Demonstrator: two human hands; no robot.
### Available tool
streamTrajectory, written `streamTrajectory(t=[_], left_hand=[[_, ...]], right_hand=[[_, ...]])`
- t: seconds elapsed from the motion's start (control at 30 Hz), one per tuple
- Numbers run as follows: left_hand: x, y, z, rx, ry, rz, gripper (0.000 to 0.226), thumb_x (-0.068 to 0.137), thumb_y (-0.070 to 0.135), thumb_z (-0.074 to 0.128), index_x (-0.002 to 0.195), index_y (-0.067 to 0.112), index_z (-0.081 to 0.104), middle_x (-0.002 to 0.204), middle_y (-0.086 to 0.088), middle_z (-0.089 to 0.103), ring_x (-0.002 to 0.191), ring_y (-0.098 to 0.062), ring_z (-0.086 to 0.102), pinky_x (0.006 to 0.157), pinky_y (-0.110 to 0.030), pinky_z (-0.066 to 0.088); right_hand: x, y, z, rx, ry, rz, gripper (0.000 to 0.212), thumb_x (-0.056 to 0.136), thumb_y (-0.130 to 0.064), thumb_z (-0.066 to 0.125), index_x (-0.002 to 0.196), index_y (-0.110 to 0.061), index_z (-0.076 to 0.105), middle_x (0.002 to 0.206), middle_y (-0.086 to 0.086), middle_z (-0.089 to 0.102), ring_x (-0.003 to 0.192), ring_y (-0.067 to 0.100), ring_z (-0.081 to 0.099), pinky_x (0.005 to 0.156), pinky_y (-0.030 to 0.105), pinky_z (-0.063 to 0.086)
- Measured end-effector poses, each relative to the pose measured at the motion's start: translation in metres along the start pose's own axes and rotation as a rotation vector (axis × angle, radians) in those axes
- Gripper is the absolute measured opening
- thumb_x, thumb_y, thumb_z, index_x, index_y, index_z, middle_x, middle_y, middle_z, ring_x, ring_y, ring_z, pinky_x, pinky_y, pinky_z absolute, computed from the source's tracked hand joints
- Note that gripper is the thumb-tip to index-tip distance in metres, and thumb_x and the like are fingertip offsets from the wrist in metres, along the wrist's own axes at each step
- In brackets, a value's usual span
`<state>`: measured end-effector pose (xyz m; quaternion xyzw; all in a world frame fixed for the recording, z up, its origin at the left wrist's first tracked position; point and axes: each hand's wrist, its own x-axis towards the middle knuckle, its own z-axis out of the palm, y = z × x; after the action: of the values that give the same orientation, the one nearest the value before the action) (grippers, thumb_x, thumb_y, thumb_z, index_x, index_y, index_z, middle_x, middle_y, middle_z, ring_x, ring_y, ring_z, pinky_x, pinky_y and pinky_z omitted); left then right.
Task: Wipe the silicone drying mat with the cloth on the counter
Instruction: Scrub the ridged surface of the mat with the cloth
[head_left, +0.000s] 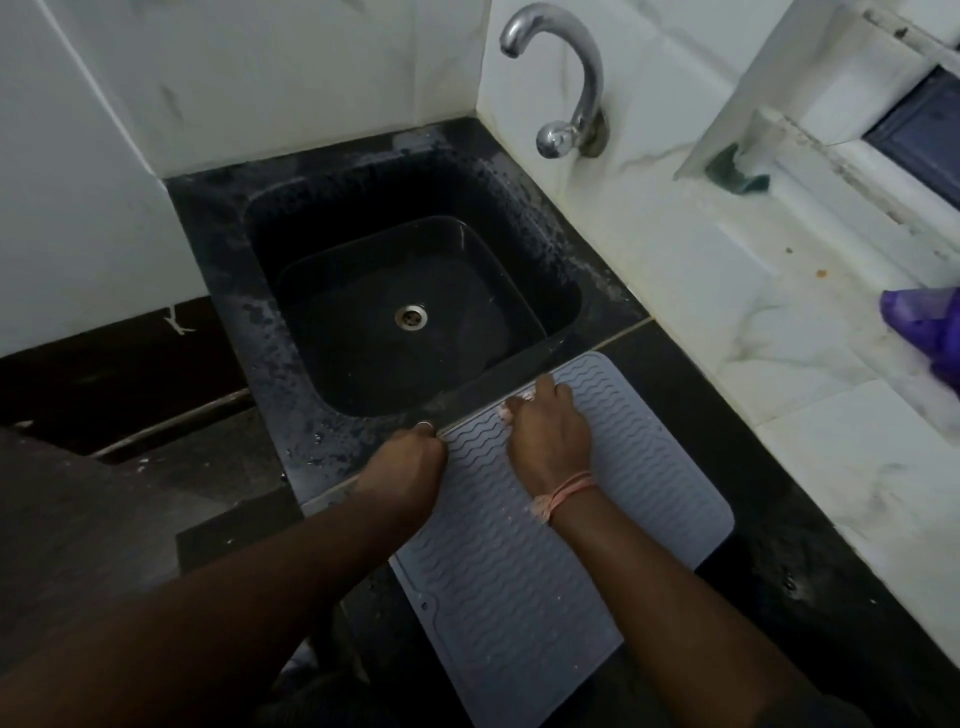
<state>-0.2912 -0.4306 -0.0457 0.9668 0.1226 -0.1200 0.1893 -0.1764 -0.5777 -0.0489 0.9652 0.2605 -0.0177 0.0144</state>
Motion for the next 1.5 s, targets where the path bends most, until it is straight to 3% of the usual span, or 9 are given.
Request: streamTrajectory(t=[0.23, 0.5, 0.83, 1.03, 1.1, 1.23, 1.33, 1.43, 1.5], left_hand=[[0.005, 0.006, -0.005, 0.026, -0.043, -0.012, 0.022, 0.102, 0.014, 0.052, 0.117, 0.009, 0.066, 0.116, -0.009, 0.057, 0.102, -0.020, 0.061, 0.077, -0.024, 0.043], [0.017, 0.010, -0.006, 0.063, -0.093, -0.028, 0.019, 0.101, 0.019, 0.056, 0.114, 0.016, 0.069, 0.118, -0.006, 0.056, 0.103, -0.018, 0.061, 0.077, -0.023, 0.043], [0.019, 0.007, -0.002, 0.082, -0.106, -0.073, 0.022, 0.102, 0.018, 0.053, 0.118, 0.017, 0.068, 0.122, -0.006, 0.058, 0.104, -0.017, 0.063, 0.080, -0.023, 0.045], [0.018, 0.006, -0.004, 0.037, -0.094, -0.084, 0.017, 0.103, 0.020, 0.054, 0.114, 0.015, 0.066, 0.117, -0.005, 0.060, 0.098, -0.015, 0.061, 0.077, -0.022, 0.043], [0.015, 0.005, -0.008, -0.009, -0.104, -0.102, 0.018, 0.104, 0.021, 0.054, 0.116, 0.015, 0.066, 0.116, -0.004, 0.060, 0.096, -0.013, 0.059, 0.078, -0.022, 0.047], [0.004, -0.001, -0.016, -0.262, -0.087, -0.172, 0.022, 0.103, 0.023, 0.057, 0.119, 0.020, 0.072, 0.112, -0.002, 0.070, 0.090, -0.008, 0.061, 0.074, -0.018, 0.042], [-0.005, 0.005, -0.025, -0.716, -0.030, -0.266, 0.021, 0.101, 0.036, 0.062, 0.112, 0.025, 0.076, 0.107, 0.004, 0.075, 0.089, -0.007, 0.068, 0.074, -0.022, 0.049], [-0.005, 0.025, -0.039, -1.301, -0.215, -0.360, 0.025, 0.098, 0.040, 0.064, 0.111, 0.021, 0.075, 0.107, -0.003, 0.077, 0.099, -0.018, 0.072, 0.084, -0.035, 0.061], [-0.005, 0.034, -0.037, -1.439, -0.307, -0.337, 0.028, 0.095, 0.033, 0.071, 0.117, 0.016, 0.074, 0.112, -0.008, 0.077, 0.107, -0.024, 0.073, 0.094, -0.040, 0.060]], right_hand=[[0.044, 0.046, -0.012, -0.070, -0.022, 0.197, 0.017, 0.093, -0.016, 0.065, 0.107, -0.015, 0.074, 0.129, 0.011, 0.052, 0.113, 0.029, 0.053, 0.077, 0.037, 0.057], [-0.009, -0.018, -0.001, 0.066, -0.005, -0.012, 0.018, 0.090, -0.024, 0.068, 0.106, -0.019, 0.074, 0.129, 0.011, 0.053, 0.108, 0.026, 0.054, 0.073, 0.035, 0.056], [0.077, 0.092, -0.005, -0.006, 0.033, 0.256, 0.020, 0.096, -0.020, 0.061, 0.108, -0.009, 0.073, 0.123, 0.012, 0.054, 0.109, 0.029, 0.054, 0.075, 0.039, 0.057], [0.088, 0.101, 0.000, 0.018, 0.044, 0.303, 0.021, 0.096, -0.019, 0.063, 0.109, -0.006, 0.072, 0.125, 0.016, 0.053, 0.110, 0.034, 0.054, 0.075, 0.042, 0.055], [0.081, 0.101, -0.003, 0.203, 0.071, 0.407, 0.022, 0.098, -0.025, 0.062, 0.110, -0.011, 0.073, 0.121, 0.015, 0.055, 0.105, 0.034, 0.058, 0.078, 0.042, 0.055], [0.048, 0.098, -0.021, 1.001, 0.103, 0.498, 0.020, 0.102, -0.033, 0.056, 0.103, -0.025, 0.075, 0.103, 0.001, 0.074, 0.094, 0.015, 0.071, 0.073, 0.026, 0.056], [0.011, 0.074, -0.026, 1.636, -0.122, 0.601, 0.027, 0.108, -0.025, 0.046, 0.126, -0.020, 0.066, 0.118, 0.006, 0.074, 0.108, 0.023, 0.072, 0.090, 0.040, 0.060], [-0.026, 0.048, -0.021, 2.146, -0.365, 0.590, 0.032, 0.107, -0.017, 0.043, 0.131, -0.010, 0.063, 0.127, 0.017, 0.070, 0.117, 0.032, 0.069, 0.095, 0.047, 0.058], [-0.044, 0.030, -0.016, 2.281, -0.444, 0.585, 0.034, 0.104, -0.015, 0.045, 0.132, -0.005, 0.062, 0.129, 0.022, 0.068, 0.118, 0.035, 0.067, 0.093, 0.047, 0.058]])
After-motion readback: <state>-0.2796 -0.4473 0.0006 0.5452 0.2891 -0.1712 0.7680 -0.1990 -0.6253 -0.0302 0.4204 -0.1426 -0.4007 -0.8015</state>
